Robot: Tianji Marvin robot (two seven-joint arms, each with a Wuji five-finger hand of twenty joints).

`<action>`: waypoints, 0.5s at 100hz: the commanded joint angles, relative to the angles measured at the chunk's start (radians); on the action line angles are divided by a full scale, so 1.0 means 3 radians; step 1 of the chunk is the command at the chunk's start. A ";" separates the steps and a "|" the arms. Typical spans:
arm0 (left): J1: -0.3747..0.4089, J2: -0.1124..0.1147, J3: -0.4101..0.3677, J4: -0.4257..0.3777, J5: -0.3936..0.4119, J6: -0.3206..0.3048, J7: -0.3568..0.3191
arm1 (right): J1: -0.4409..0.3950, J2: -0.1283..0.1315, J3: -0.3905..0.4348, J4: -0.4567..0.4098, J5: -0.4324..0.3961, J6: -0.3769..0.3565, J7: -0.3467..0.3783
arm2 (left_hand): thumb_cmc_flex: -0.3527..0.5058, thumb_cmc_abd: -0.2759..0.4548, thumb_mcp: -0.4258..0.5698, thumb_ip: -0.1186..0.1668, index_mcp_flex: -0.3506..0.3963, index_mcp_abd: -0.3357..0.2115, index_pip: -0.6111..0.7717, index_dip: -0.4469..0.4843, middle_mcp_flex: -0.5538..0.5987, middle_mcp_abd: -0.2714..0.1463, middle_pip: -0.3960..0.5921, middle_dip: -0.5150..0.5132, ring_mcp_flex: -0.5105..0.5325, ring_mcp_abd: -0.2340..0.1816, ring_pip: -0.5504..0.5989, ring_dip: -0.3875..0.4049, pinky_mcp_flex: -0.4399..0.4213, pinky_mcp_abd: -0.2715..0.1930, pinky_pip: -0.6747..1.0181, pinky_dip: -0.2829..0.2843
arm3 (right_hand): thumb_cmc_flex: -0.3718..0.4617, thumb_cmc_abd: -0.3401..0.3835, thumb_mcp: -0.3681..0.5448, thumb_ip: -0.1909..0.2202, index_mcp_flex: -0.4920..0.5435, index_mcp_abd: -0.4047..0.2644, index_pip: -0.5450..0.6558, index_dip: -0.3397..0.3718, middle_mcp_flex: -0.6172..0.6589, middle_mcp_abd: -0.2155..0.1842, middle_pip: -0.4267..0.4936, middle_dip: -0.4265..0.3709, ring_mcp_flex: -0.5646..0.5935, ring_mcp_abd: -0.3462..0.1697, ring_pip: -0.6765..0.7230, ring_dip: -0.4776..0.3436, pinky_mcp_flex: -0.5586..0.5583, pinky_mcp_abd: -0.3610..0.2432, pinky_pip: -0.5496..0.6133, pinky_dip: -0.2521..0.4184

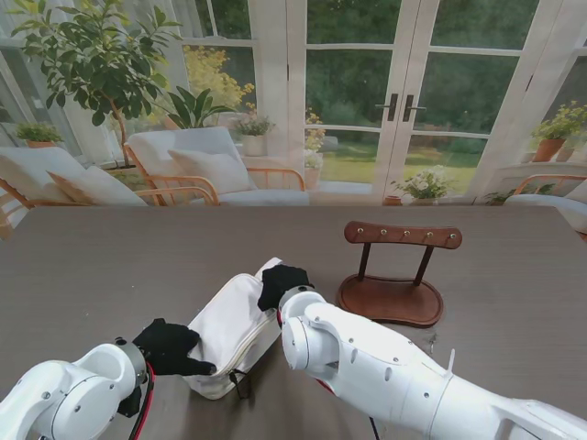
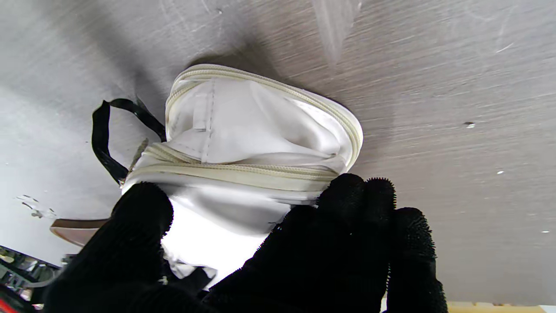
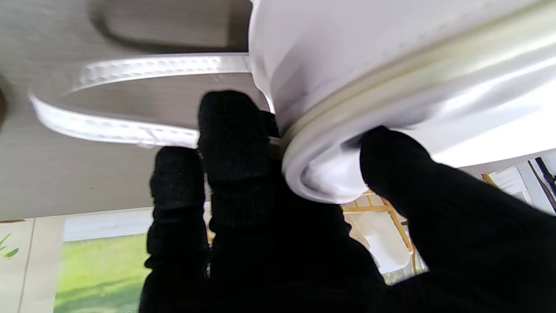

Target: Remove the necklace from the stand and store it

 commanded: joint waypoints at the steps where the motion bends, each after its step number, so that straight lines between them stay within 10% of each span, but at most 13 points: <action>1: 0.0005 -0.0038 0.0098 -0.0058 -0.0074 -0.0055 -0.0071 | -0.0015 -0.0152 -0.0055 -0.0004 0.0027 -0.0129 -0.0003 | 0.0102 -0.0011 -0.0145 0.0096 -0.0031 -0.0695 -0.0047 -0.0023 -0.0264 -0.0628 -0.0308 -0.0078 0.0055 -0.0077 -0.0012 0.0014 -0.0013 -0.0319 0.0094 -0.0075 | 0.0148 -0.0074 0.0229 -0.0007 -0.0226 -0.0451 0.0071 -0.0054 -0.0043 -0.0439 0.0025 0.0082 0.0107 -0.0168 0.0062 0.0026 0.0607 -0.0076 0.0197 0.0104; 23: -0.0088 -0.0024 0.0171 -0.0012 -0.0151 -0.0064 -0.0116 | -0.0038 -0.0250 -0.0088 0.0136 0.0074 -0.0356 -0.0160 | 0.0140 0.0019 -0.0208 0.0106 -0.0032 -0.0706 -0.0056 -0.0012 -0.0258 -0.0637 -0.0309 -0.0086 0.0060 -0.0089 -0.0012 0.0009 -0.0008 -0.0326 0.0117 -0.0095 | -0.0289 0.0171 0.0195 0.0217 -0.0279 -0.0506 -0.0201 0.0124 -0.0238 -0.0454 0.0076 -0.0082 0.0045 -0.0108 -0.0221 -0.0057 0.0414 -0.0126 0.0078 0.0111; 28: -0.0108 -0.0022 0.0185 0.0006 -0.0176 -0.0065 -0.0116 | -0.0050 -0.0238 -0.0087 0.0115 0.0072 -0.0388 -0.0158 | 0.0146 0.0026 -0.0219 0.0108 -0.0035 -0.0707 -0.0059 -0.0011 -0.0259 -0.0641 -0.0309 -0.0087 0.0059 -0.0088 -0.0013 0.0008 -0.0012 -0.0329 0.0118 -0.0099 | -0.0559 0.0308 0.0158 0.0446 -0.0394 -0.0561 -0.0412 0.0465 -0.0368 -0.0449 0.0047 -0.0181 -0.0134 -0.0065 -0.0468 -0.0078 0.0245 -0.0121 -0.0110 0.0069; 50: -0.0201 -0.0021 0.0231 0.0095 -0.0199 -0.0116 -0.0071 | -0.0158 -0.0089 0.0035 -0.0137 -0.0014 -0.0413 -0.0151 | 0.0173 0.0036 -0.0266 0.0115 -0.0049 -0.0711 -0.0068 -0.0008 -0.0257 -0.0638 -0.0301 -0.0086 0.0064 -0.0086 -0.0004 0.0011 -0.0009 -0.0330 0.0134 -0.0111 | -0.1130 0.0293 -0.0345 0.0458 -0.0894 -0.0585 -0.0646 0.0534 -0.1080 -0.0184 -0.0440 -0.0607 -0.0999 0.0325 -0.1605 -0.0474 -0.0432 0.0110 -0.0986 -0.0284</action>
